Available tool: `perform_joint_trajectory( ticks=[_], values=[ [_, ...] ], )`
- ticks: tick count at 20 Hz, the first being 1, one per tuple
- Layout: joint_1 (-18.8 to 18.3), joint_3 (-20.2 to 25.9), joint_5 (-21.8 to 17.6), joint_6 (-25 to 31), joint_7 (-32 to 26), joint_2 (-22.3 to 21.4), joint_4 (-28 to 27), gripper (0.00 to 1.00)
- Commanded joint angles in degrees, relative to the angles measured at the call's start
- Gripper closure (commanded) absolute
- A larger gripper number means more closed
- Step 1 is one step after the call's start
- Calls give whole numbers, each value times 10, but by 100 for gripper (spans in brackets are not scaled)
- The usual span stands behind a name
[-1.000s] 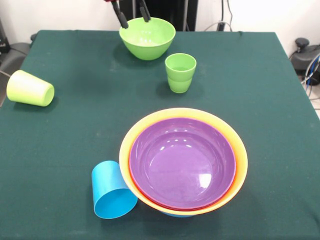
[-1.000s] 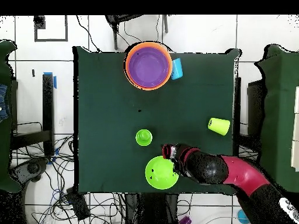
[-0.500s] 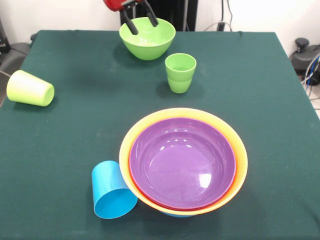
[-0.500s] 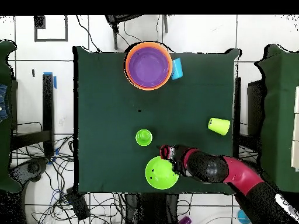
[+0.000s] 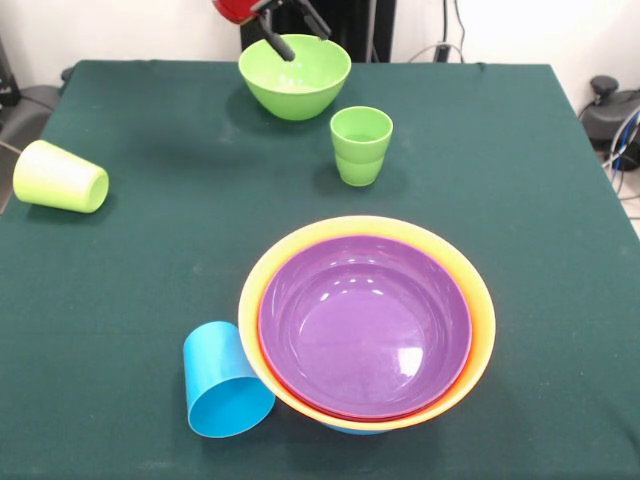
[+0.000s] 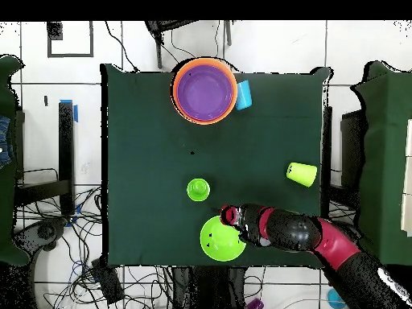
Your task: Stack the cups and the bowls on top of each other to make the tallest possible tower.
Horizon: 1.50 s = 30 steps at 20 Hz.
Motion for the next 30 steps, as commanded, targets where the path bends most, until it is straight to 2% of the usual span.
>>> perform_joint_trajectory(
  ticks=[1, 5, 8, 12, 15, 18, 19, 20, 22, 27, 30],
  values=[
    [-13, 49, -2, 78, -109, 33, -40, 0],
    [-20, 42, -24, 103, -117, 27, -57, 0],
    [-26, 49, -40, 116, -122, 1, -64, 0],
    [-30, 53, -52, 128, -134, 1, -79, 0],
    [-25, 47, -68, 120, -132, 3, -90, 0],
    [-47, 78, -87, 77, -162, 34, -98, 0],
    [-47, 80, -88, 79, -161, 34, -101, 0],
    [-31, 59, -83, 107, -135, 11, -109, 0],
    [-23, 44, -73, 134, -109, 1, -119, 0],
    [-25, 49, -77, 157, -134, 4, -140, 0],
    [-24, 55, -96, 167, -167, 3, -160, 0]
  ],
)
